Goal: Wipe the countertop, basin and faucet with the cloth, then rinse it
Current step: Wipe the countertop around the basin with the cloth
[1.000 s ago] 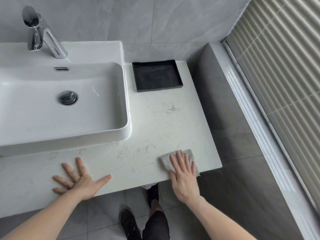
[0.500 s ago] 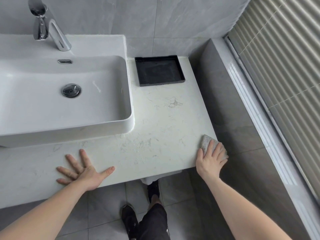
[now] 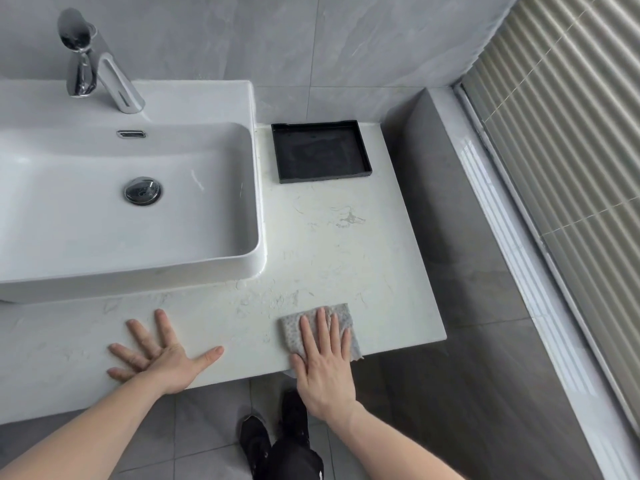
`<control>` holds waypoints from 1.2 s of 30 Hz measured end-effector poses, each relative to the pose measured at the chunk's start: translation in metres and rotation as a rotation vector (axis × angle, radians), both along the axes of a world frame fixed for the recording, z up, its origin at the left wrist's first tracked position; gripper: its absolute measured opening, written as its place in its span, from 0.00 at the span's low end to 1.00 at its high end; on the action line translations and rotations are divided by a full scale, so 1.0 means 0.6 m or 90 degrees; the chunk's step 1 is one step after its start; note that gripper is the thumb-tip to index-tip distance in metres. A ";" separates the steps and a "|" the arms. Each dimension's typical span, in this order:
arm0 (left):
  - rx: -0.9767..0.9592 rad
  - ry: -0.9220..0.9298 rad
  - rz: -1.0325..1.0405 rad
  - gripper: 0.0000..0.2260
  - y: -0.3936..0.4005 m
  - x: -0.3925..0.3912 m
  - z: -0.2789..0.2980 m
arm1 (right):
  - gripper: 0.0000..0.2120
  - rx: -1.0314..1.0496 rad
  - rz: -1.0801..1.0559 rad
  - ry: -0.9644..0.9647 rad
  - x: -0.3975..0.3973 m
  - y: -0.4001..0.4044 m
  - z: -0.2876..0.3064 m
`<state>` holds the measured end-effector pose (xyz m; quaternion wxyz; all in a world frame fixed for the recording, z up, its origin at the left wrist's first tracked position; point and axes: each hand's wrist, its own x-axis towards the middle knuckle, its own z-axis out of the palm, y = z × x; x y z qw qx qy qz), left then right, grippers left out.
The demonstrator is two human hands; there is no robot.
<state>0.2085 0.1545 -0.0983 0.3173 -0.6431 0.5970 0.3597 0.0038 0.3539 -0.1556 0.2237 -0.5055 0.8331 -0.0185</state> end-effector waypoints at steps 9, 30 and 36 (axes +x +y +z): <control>0.026 -0.015 0.017 0.66 -0.007 -0.006 0.010 | 0.32 0.036 -0.115 0.032 -0.196 0.049 -0.003; -0.047 0.051 0.016 0.66 -0.004 0.016 -0.011 | 0.31 -0.051 -0.197 -0.044 0.002 -0.154 -0.013; -0.097 0.070 -0.038 0.64 0.006 0.043 -0.016 | 0.31 -0.053 -0.043 -0.063 0.106 -0.177 -0.011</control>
